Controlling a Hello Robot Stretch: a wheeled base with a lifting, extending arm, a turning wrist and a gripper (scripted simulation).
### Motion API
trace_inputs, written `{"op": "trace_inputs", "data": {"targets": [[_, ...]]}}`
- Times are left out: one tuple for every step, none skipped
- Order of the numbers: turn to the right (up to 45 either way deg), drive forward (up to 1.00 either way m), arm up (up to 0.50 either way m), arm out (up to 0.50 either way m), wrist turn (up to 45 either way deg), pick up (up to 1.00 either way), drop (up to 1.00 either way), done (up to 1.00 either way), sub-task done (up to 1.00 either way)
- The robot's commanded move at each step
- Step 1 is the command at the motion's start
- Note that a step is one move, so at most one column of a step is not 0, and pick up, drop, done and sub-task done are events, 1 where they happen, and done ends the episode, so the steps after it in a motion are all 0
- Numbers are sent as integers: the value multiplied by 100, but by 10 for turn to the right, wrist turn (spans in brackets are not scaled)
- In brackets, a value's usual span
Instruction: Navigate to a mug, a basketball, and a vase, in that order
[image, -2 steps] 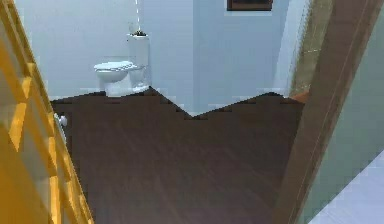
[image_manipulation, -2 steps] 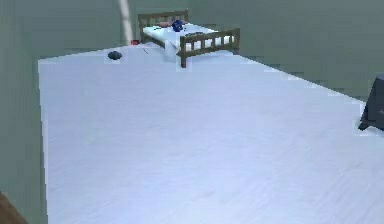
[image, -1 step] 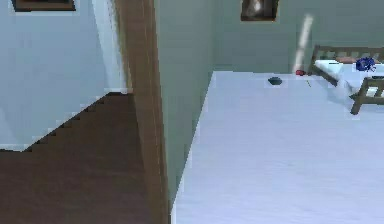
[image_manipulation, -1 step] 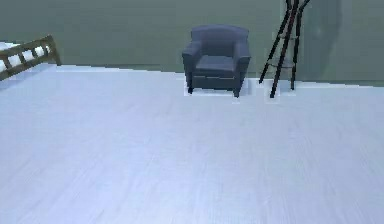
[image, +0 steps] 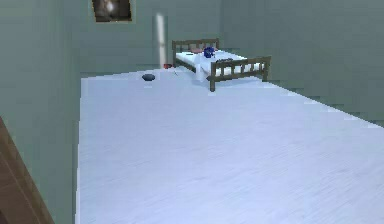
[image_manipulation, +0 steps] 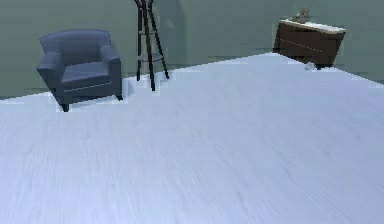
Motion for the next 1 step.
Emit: {"op": "trace_inputs", "data": {"targets": [[0,15,0,0,0,0,0,0,0]]}}
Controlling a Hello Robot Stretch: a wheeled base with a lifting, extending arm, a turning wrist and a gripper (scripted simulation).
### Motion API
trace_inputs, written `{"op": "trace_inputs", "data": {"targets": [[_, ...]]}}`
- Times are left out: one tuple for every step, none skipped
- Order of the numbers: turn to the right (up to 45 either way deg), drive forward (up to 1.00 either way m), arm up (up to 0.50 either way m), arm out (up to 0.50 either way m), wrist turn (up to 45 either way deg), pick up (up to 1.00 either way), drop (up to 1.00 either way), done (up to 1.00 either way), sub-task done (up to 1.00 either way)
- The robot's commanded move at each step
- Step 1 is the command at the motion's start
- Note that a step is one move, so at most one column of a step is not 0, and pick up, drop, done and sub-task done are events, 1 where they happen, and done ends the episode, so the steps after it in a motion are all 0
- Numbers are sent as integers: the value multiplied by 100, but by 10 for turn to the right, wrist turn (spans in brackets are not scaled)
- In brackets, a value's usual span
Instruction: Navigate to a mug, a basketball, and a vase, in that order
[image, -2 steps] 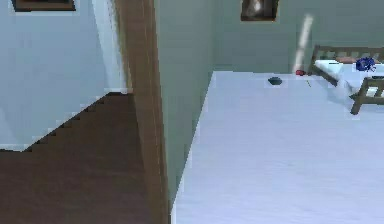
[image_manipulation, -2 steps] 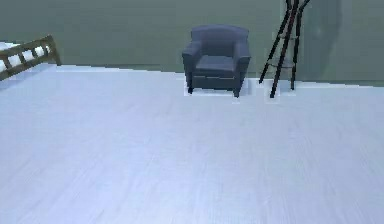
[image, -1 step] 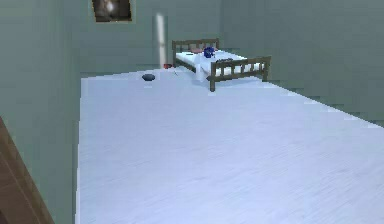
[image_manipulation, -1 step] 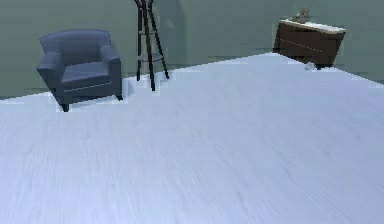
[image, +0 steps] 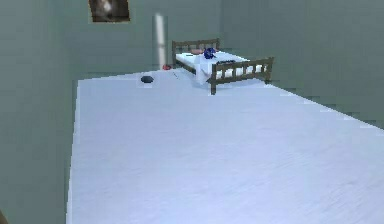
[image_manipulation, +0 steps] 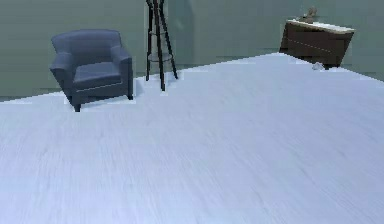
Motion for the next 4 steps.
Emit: {"op": "trace_inputs", "data": {"targets": [[-450,0,0,0,0,0,0,0,0],[-120,0,0,0,0,0,0,0,0],[-30,0,0,0,0,0,0,0,0],[0,35,0,0,0,0,0,0,0]]}}
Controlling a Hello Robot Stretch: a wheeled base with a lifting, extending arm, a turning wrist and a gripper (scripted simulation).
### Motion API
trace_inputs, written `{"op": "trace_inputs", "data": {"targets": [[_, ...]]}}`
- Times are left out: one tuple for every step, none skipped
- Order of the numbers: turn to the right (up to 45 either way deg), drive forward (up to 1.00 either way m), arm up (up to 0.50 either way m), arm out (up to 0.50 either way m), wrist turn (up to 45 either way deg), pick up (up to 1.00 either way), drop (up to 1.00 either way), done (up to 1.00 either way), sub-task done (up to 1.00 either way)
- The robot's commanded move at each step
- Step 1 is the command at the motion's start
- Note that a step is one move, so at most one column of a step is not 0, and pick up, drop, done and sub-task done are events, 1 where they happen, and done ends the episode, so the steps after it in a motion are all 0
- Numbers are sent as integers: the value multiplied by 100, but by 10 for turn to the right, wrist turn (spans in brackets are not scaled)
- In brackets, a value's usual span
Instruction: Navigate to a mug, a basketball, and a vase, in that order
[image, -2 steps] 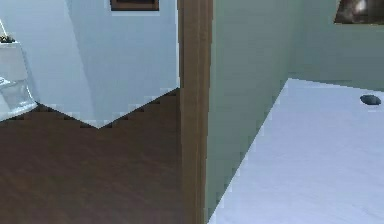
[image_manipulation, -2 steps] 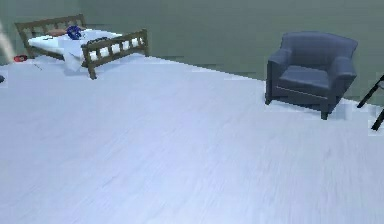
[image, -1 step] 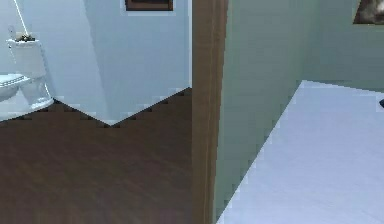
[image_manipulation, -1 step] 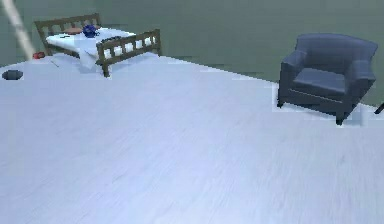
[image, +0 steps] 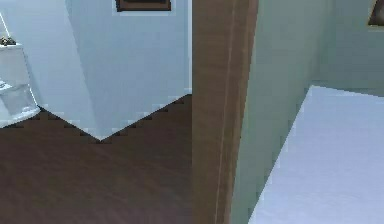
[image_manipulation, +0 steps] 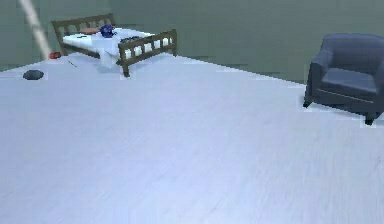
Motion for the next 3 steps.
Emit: {"op": "trace_inputs", "data": {"targets": [[-450,0,0,0,0,0,0,0,0],[-60,0,0,0,0,0,0,0,0],[0,45,0,0,0,0,0,0,0]]}}
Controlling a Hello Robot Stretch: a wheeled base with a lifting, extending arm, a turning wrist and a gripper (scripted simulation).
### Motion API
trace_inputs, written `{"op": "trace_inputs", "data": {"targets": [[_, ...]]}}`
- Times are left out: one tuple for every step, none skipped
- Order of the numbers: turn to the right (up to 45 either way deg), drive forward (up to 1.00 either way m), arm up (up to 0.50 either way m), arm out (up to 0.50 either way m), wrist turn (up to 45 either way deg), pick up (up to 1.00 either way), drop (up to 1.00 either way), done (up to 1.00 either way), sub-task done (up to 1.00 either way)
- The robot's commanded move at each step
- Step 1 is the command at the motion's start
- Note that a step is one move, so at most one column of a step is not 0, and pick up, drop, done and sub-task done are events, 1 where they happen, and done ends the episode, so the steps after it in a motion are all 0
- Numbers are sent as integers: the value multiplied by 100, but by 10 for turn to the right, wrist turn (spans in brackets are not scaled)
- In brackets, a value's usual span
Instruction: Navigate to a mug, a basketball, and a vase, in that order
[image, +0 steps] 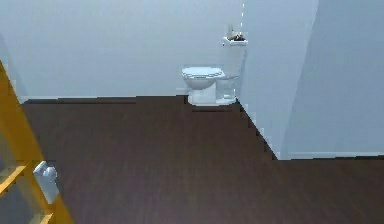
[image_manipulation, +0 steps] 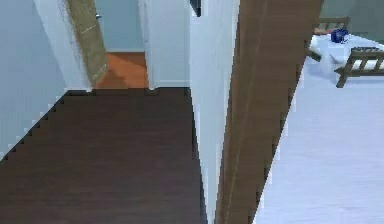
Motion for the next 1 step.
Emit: {"op": "trace_inputs", "data": {"targets": [[-30,0,0,0,0,0,0,0,0]]}}
